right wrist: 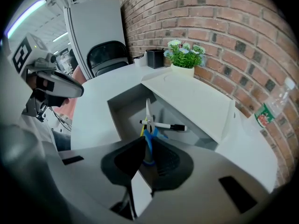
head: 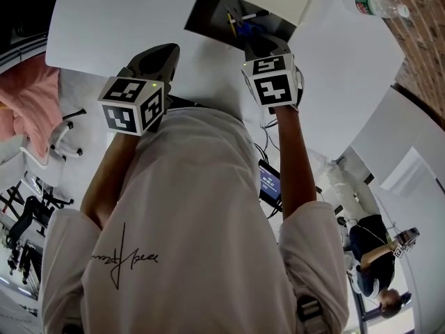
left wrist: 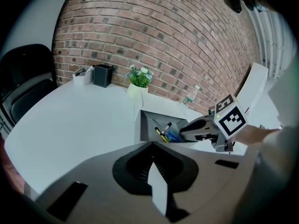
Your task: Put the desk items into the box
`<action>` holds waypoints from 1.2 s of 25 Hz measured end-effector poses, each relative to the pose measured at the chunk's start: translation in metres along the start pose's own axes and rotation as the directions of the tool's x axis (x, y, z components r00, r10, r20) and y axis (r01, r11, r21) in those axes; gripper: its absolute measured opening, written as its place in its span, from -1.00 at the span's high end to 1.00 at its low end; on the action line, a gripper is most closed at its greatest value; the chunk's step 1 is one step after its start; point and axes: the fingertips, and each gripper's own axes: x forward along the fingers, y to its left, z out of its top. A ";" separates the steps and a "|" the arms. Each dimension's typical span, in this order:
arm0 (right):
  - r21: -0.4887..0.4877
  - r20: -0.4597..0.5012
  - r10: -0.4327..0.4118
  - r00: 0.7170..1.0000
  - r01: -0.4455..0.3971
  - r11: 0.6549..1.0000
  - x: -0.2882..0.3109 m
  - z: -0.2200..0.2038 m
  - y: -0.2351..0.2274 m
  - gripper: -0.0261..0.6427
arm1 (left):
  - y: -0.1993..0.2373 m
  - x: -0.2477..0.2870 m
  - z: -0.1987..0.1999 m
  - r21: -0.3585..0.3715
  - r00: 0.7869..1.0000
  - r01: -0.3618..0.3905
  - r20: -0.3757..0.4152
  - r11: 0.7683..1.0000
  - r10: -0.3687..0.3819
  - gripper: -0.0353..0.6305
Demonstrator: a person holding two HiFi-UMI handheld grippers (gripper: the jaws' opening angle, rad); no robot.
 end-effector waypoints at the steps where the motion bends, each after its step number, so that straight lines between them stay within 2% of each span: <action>1: 0.011 0.005 0.003 1.000 -0.003 1.000 -0.002 0.000 0.000 0.73 | -0.001 0.000 0.000 0.002 1.000 0.002 0.002 1.000 -0.002 0.88; 6: 0.060 0.053 0.016 0.998 -0.020 0.998 -0.011 0.002 0.004 0.75 | -0.006 -0.004 0.002 0.016 1.000 0.003 0.013 1.000 -0.004 0.88; 20: 0.115 0.131 0.012 0.991 -0.028 0.993 -0.043 -0.017 0.022 0.78 | -0.034 -0.009 -0.001 0.064 0.999 0.039 0.035 0.997 -0.041 0.88; 30: 0.177 0.223 0.021 0.975 -0.061 0.982 -0.066 -0.024 0.035 0.80 | -0.056 -0.017 0.002 0.097 0.995 0.061 0.076 0.993 -0.068 0.88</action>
